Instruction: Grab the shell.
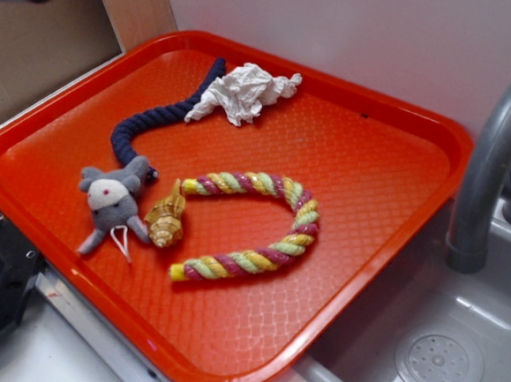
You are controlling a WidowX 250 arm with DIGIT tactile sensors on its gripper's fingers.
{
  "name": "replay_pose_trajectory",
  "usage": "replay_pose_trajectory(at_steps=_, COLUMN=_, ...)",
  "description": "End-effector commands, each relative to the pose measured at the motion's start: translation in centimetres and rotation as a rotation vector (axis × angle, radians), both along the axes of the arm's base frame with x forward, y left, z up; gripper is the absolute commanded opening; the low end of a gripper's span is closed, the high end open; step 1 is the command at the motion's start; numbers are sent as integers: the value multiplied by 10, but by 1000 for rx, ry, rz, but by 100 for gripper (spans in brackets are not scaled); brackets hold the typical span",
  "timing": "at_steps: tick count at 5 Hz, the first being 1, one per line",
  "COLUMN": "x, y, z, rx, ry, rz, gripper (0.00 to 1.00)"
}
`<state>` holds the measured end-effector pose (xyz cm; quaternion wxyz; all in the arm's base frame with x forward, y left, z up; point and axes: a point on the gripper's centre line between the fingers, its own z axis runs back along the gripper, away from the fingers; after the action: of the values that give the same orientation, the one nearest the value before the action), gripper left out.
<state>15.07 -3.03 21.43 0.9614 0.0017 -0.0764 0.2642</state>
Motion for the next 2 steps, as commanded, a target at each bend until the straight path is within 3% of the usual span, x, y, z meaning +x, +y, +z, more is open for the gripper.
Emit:
replay_pose_trajectory(at_steps=1, x=25, y=-17, z=-47, rx=2, ry=-81, rz=206, gripper=100)
replay_pose_trajectory(at_steps=2, x=28, y=-29, z=-71, rx=-22, ry=-91, rz=186, gripper=100)
